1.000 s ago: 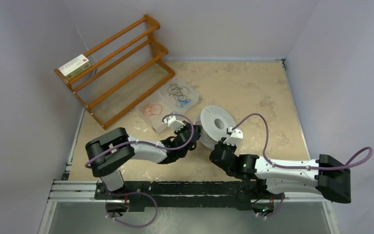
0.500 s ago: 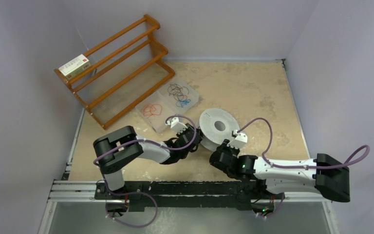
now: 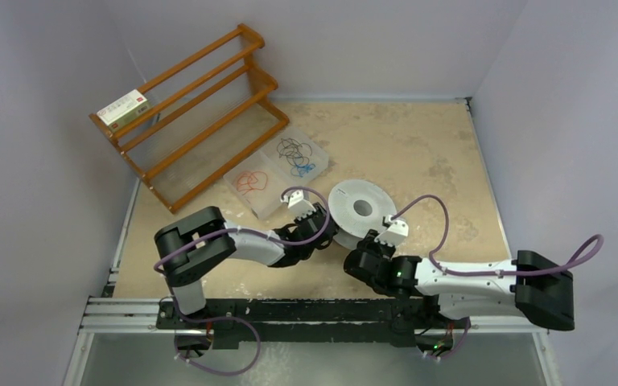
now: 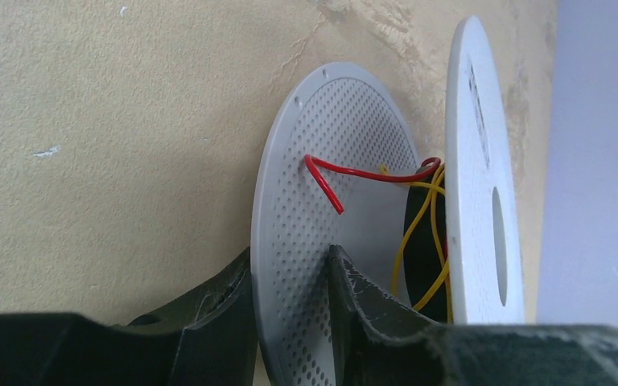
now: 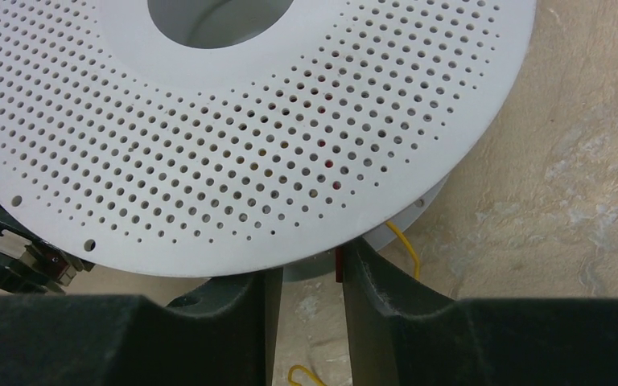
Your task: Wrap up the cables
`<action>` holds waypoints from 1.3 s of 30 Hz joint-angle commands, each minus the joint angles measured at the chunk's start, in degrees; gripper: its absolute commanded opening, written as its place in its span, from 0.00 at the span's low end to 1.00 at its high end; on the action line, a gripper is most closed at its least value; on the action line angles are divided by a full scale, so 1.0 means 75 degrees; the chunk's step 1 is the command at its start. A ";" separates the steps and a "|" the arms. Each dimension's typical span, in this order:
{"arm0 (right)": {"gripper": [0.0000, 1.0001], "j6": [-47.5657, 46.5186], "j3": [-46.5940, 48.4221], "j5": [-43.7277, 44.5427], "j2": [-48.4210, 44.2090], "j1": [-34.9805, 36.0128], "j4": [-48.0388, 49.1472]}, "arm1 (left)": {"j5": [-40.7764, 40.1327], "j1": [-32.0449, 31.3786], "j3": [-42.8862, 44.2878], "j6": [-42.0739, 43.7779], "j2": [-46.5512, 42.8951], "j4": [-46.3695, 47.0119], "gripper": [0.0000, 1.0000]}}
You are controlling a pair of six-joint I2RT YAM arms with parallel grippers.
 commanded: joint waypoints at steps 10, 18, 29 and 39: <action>0.38 0.0776 0.0336 -0.0098 0.0251 -0.0051 -0.0235 | 0.1056 -0.0178 0.0573 0.1170 -0.0001 -0.1664 0.37; 0.42 0.0864 0.0431 -0.0070 0.0290 -0.0052 -0.0374 | 0.0829 -0.0178 0.0562 0.1471 -0.0346 -0.2458 0.52; 0.45 0.0864 0.0645 0.0002 0.0276 -0.0053 -0.0619 | 0.0613 -0.0178 0.0323 0.1569 -0.0981 -0.2850 0.56; 0.49 -0.0533 0.0838 -0.0728 -0.0157 -0.0052 -0.0113 | 0.0419 -0.0178 0.0482 0.2349 -0.1972 -0.3483 0.56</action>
